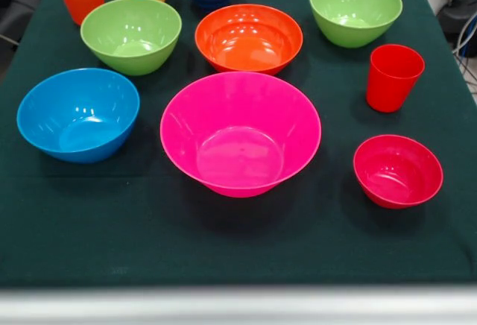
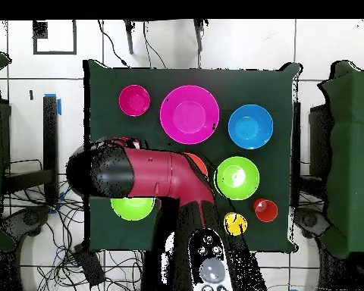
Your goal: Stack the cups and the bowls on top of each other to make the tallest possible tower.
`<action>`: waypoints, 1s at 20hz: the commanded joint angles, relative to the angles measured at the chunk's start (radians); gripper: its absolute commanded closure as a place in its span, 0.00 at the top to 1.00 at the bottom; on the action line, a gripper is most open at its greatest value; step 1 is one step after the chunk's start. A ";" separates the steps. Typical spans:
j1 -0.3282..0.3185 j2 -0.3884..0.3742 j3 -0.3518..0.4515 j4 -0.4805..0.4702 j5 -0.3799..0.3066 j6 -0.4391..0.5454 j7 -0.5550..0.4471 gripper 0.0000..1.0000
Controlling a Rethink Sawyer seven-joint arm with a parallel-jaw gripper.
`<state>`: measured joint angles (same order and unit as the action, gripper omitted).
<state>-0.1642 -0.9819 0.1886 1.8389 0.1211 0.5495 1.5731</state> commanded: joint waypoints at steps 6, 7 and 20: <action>0.043 0.238 0.020 -0.174 -0.087 0.039 0.064 1.00; 0.045 0.252 0.018 -0.177 -0.093 0.023 0.061 1.00; 0.067 0.369 0.005 -0.303 -0.095 0.011 0.048 1.00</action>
<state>-0.1277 -0.6969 0.1860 1.6571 0.1215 0.5487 1.5731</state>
